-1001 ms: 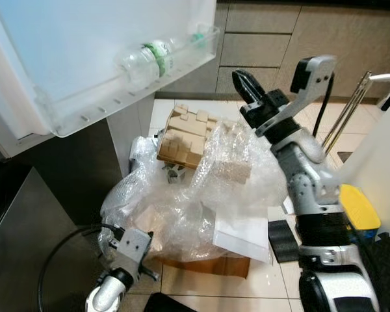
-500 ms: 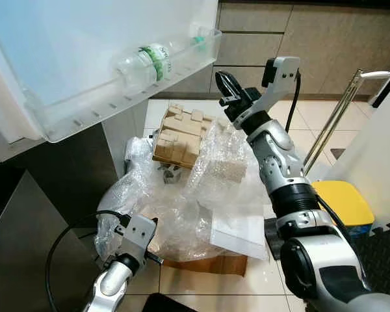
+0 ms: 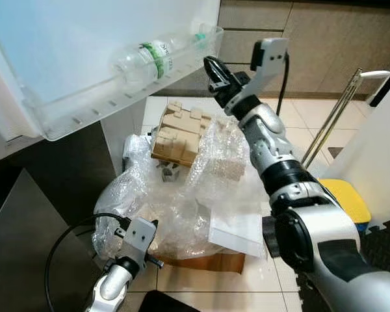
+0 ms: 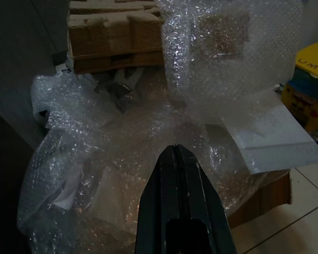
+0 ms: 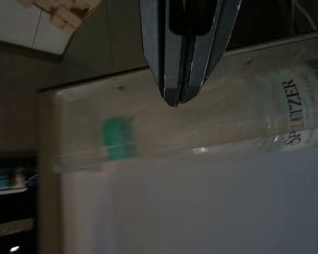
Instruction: Restocking fridge
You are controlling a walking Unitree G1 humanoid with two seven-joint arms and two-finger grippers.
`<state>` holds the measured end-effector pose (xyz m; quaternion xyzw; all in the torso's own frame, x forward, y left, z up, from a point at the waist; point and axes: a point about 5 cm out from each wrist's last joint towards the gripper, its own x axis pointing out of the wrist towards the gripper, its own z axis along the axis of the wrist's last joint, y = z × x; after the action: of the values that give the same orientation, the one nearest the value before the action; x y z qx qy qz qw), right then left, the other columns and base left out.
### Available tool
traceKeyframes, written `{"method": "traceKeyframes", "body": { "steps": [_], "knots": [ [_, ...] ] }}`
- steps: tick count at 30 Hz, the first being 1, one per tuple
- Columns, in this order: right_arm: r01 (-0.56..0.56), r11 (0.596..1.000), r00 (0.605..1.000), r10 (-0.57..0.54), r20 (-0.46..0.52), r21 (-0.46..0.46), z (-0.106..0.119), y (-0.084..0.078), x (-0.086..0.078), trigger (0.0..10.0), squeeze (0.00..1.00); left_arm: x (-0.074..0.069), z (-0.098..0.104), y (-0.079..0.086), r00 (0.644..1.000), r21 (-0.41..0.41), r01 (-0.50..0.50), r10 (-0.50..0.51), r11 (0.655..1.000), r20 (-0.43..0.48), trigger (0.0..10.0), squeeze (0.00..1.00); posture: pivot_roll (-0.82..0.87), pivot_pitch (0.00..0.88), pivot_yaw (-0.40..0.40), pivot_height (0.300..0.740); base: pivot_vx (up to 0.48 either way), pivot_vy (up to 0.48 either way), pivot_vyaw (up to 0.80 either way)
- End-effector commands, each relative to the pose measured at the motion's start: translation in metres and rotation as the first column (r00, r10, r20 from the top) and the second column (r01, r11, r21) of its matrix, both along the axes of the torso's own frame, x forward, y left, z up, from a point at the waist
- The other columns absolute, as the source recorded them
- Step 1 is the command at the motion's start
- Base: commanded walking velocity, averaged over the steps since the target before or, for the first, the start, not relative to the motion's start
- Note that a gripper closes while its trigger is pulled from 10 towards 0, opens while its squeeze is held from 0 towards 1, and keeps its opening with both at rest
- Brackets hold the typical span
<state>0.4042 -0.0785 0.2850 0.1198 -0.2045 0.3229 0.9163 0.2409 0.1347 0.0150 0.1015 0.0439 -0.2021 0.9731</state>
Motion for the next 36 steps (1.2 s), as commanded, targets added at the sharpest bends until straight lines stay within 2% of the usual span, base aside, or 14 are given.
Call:
{"method": "traceKeyframes", "body": {
  "steps": [1, 7, 8, 9, 13, 15, 18, 19, 20, 21, 26, 27, 30, 36],
  "knots": [
    [-0.006, 1.000, 1.000, 0.006, -0.011, -0.005, -0.001, 0.004, 0.001, 10.0, 0.00, -0.005, -0.003, -0.001, 1.000, 0.004, 0.003, -0.003, 1.000, -0.012, 10.0, 0.00, -0.07, 0.131, -0.056, 0.740, 0.000, 0.000, 0.00],
    [-0.020, 1.000, 0.997, 0.019, -0.079, -0.006, 0.005, 0.029, 0.004, 10.0, 0.00, -0.005, -0.004, 0.003, 1.000, 0.010, -0.002, 0.002, 1.000, -0.021, 10.0, 0.00, -0.07, 0.136, -0.039, 0.740, 0.000, 0.000, 0.00],
    [-0.024, 1.000, 0.995, 0.022, -0.096, -0.016, 0.006, 0.035, 0.004, 10.0, 0.00, -0.005, -0.004, 0.003, 1.000, 0.010, 0.000, 0.000, 1.000, -0.024, 10.0, 0.00, -0.07, 0.136, -0.039, 0.740, 0.000, 0.000, 0.00],
    [-0.035, 0.996, 0.994, 0.027, -0.102, -0.080, 0.008, 0.047, 0.003, 10.0, 0.00, -0.004, -0.005, 0.000, 0.999, 0.017, 0.019, -0.019, 1.000, -0.028, 10.0, 0.00, -0.08, 0.133, -0.035, 0.740, 0.000, 0.000, 0.00],
    [-0.054, 0.989, 0.996, 0.043, -0.080, -0.136, 0.010, 0.055, 0.001, 10.0, 0.00, -0.002, -0.005, -0.003, 0.999, 0.019, 0.028, -0.027, 0.999, -0.029, 10.0, 0.00, -0.08, 0.130, -0.040, 0.740, 0.000, 0.000, 0.00],
    [-0.059, 0.992, 0.996, 0.051, -0.074, -0.107, 0.011, 0.052, 0.001, 10.0, 0.00, -0.002, -0.005, -0.003, 0.999, 0.017, 0.025, -0.024, 1.000, -0.027, 10.0, 0.00, -0.08, 0.129, -0.045, 0.740, 0.000, 0.000, 0.00],
    [-0.060, 0.998, 0.997, 0.060, -0.042, -0.010, 0.006, 0.037, 0.001, 10.0, 0.00, -0.002, -0.004, -0.004, 1.000, 0.006, 0.012, -0.012, 1.000, -0.024, 10.0, 0.00, -0.08, 0.126, -0.041, 0.740, 0.000, 0.000, 0.00],
    [-0.060, 0.998, 0.997, 0.060, -0.042, -0.010, 0.006, 0.037, 0.001, 10.0, 0.00, -0.002, -0.004, -0.004, 1.000, 0.006, 0.012, -0.012, 1.000, -0.024, 10.0, 0.00, -0.08, 0.126, -0.041, 0.740, 0.000, 0.000, 0.00],
    [-0.036, 0.999, 0.999, 0.037, -0.015, 0.039, -0.004, 0.021, 0.000, 10.0, 0.00, -0.004, -0.005, -0.006, 1.000, 0.002, 0.015, -0.015, 1.000, -0.026, 10.0, 0.00, -0.09, 0.127, -0.035, 0.740, 0.000, 0.000, 0.00],
    [-0.036, 0.999, 0.999, 0.037, -0.015, 0.039, -0.004, 0.021, 0.000, 10.0, 0.00, -0.004, -0.005, -0.006, 1.000, 0.002, 0.015, -0.015, 1.000, -0.026, 10.0, 0.00, -0.09, 0.127, -0.035, 0.740, 0.000, 0.000, 0.00],
    [0.070, 0.988, 0.996, -0.076, 0.041, 0.140, -0.040, -0.033, -0.015, 10.0, 0.00, -0.008, -0.009, -0.010, 0.998, -0.002, 0.046, -0.046, 0.999, -0.044, 10.0, 0.00, -0.11, 0.135, -0.016, 0.740, 0.000, 0.000, 0.00],
    [0.070, 0.988, 0.996, -0.076, 0.041, 0.140, -0.040, -0.033, -0.015, 10.0, 0.00, -0.008, -0.009, -0.010, 0.998, -0.002, 0.046, -0.046, 0.999, -0.044, 10.0, 0.00, -0.11, 0.135, -0.016, 0.740, 0.000, 0.000, 0.00],
    [0.118, 0.984, 0.991, -0.126, 0.054, 0.133, -0.051, -0.050, -0.028, 10.0, 0.00, -0.008, -0.009, -0.013, 0.996, -0.002, 0.070, -0.070, 0.998, -0.049, 10.0, 0.00, -0.14, 0.137, 0.004, 0.740, 0.000, 0.000, 0.00],
    [0.137, 0.986, 0.987, -0.144, 0.074, 0.095, -0.057, -0.054, -0.038, 10.0, 0.00, -0.003, -0.008, -0.016, 0.994, 0.004, 0.095, -0.095, 0.995, -0.050, 10.0, 0.00, -0.15, 0.139, 0.019, 0.740, 0.000, 0.000, 0.00]
  ]
}}
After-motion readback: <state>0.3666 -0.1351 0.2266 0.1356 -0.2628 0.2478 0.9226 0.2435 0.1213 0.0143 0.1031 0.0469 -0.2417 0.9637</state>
